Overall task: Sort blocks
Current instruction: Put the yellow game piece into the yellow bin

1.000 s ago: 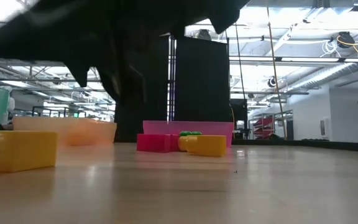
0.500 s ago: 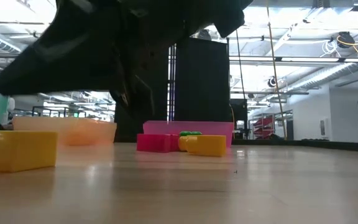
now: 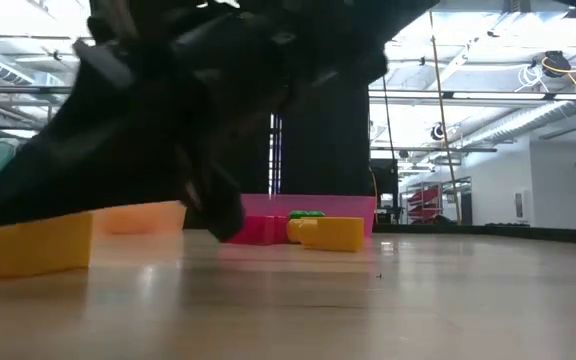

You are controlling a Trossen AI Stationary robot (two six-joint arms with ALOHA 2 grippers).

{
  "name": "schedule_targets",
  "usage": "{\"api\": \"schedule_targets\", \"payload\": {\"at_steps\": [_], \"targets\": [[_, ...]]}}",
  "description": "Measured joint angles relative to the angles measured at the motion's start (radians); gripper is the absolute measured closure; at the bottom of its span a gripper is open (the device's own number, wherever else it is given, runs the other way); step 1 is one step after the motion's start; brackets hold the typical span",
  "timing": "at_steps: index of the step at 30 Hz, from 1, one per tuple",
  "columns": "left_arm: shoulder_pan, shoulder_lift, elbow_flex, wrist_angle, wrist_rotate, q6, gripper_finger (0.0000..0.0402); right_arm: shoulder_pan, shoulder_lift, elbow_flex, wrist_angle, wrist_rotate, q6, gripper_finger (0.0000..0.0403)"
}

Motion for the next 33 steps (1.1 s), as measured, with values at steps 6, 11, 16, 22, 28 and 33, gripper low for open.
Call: {"api": "schedule_targets", "payload": {"at_steps": [6, 11, 16, 22, 28, 33], "targets": [[0.0, 0.0, 0.0, -0.012, -0.002, 0.001, 0.0057, 0.0, 0.043, 0.06, 0.012, -0.014, -0.011, 0.0403], [0.0, 0.0, 0.0, -0.015, -0.003, 0.001, 0.0057, -0.015, 0.084, 0.107, -0.032, -0.009, -0.001, 0.0403], [0.0, 0.0, 0.0, -0.008, -0.003, 0.019, 0.0057, -0.045, 0.087, 0.111, -0.114, 0.122, 0.033, 0.0403], [0.0, 0.0, 0.0, -0.009, -0.01, 0.02, 0.0057, -0.111, 0.045, 0.108, -0.264, 0.181, 0.05, 0.0402], [0.0, 0.0, 0.0, 0.014, -0.103, 0.012, 0.0057, -0.181, -0.069, 0.106, -0.454, 0.255, -0.053, 0.0402], [0.0, 0.0, 0.0, 0.013, -0.088, -0.012, 0.0057, -0.203, -0.242, 0.106, -0.61, 0.253, -0.141, 0.0402]]}}
